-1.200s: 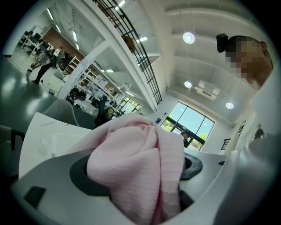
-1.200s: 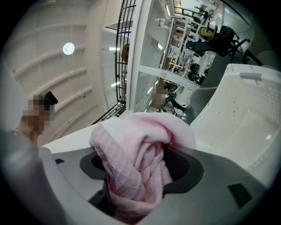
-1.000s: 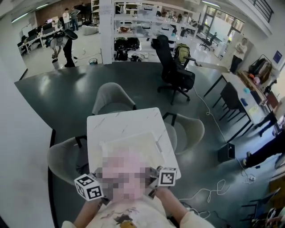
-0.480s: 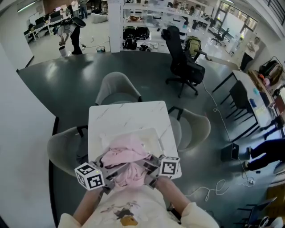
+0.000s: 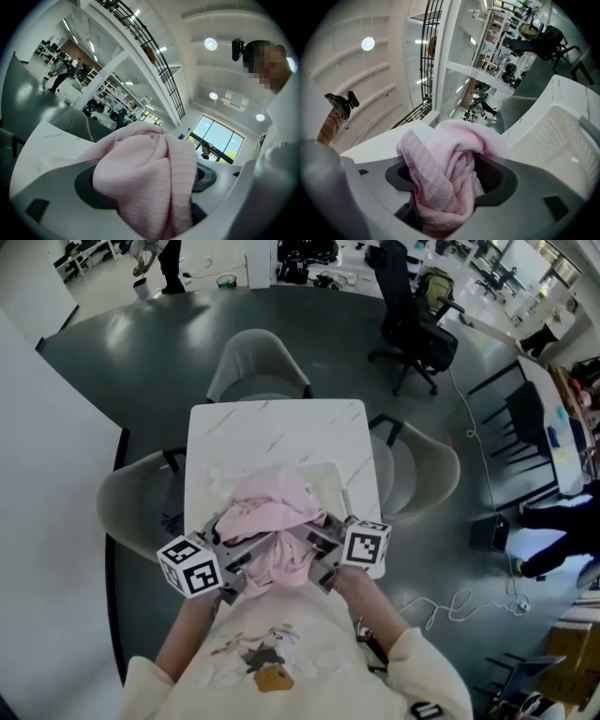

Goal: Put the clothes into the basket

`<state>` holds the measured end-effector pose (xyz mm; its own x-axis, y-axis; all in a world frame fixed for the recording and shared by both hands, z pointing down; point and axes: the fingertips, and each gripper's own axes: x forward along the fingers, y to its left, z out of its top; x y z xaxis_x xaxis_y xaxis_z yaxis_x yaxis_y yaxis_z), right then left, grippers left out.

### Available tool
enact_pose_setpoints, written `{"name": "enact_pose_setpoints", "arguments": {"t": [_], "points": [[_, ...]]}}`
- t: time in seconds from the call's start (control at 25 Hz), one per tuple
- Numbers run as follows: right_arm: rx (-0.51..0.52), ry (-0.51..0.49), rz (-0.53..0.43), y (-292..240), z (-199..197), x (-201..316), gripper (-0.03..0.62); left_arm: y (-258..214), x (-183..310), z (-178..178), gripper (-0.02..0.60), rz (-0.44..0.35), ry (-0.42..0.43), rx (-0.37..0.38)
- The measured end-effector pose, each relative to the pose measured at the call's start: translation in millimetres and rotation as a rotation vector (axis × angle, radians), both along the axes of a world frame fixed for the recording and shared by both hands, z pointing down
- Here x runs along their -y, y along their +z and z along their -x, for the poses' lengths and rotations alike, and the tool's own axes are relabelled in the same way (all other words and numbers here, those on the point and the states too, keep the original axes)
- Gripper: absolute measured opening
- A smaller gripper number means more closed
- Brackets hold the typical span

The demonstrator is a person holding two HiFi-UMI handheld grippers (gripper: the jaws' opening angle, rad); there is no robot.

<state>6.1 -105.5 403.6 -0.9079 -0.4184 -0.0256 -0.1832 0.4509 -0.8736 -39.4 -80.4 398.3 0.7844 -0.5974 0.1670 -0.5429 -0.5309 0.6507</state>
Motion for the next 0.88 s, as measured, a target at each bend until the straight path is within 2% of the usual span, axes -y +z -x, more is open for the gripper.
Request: {"name": "enact_pose_setpoints", "arguments": {"t": [0.44,0.88], "points": [[-0.051,-0.011,0.085,40,-2,26,0.336,37,24,-1,0.396,0.076,-0.06,0.022],[-0.106,-0.02,0.151,81,-4,48,0.335,76,46,-2,0.394,0.148,-0.086,0.064]]}}
